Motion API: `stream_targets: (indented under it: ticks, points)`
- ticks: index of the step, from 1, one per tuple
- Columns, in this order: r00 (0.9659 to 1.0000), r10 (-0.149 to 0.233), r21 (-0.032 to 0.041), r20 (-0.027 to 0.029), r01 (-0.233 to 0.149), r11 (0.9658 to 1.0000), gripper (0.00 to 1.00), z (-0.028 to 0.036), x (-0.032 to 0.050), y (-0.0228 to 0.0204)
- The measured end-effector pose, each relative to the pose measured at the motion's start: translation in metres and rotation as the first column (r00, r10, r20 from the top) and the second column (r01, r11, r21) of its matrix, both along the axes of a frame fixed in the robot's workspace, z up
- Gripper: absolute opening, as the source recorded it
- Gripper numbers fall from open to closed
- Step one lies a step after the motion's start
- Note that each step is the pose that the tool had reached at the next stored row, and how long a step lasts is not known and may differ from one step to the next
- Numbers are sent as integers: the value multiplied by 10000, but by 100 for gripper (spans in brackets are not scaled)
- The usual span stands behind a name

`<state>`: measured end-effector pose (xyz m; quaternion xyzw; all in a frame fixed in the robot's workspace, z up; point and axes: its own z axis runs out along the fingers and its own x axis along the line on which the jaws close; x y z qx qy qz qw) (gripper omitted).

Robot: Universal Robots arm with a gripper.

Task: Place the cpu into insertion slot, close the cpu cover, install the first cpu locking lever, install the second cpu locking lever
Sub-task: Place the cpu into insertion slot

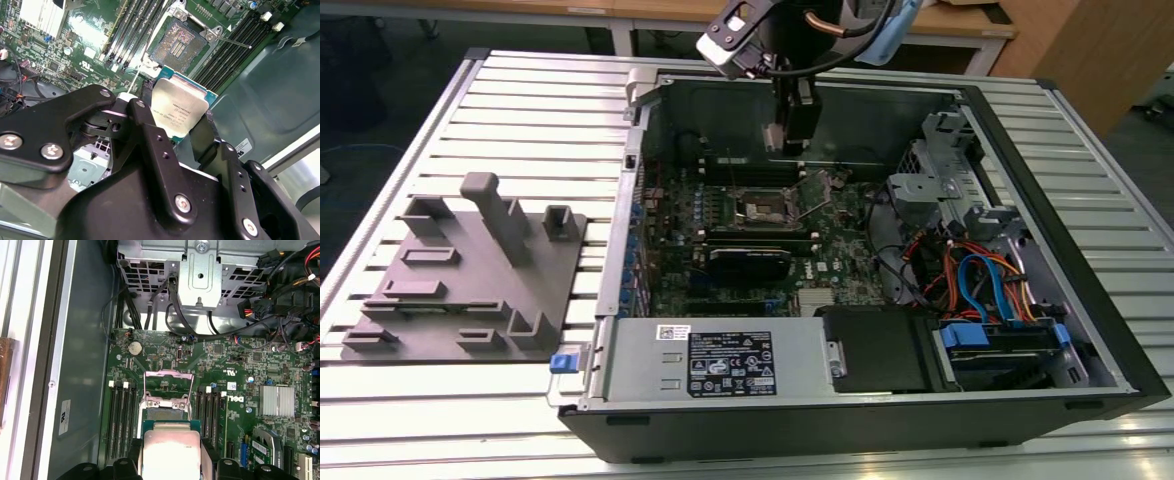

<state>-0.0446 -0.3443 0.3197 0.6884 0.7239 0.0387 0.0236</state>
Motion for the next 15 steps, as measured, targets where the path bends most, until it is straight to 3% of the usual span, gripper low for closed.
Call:
stream_targets:
  ticks: [15]
  points:
    - [10000, 0, 0, 0, 0, 10000, 54, -31, 0, 0]
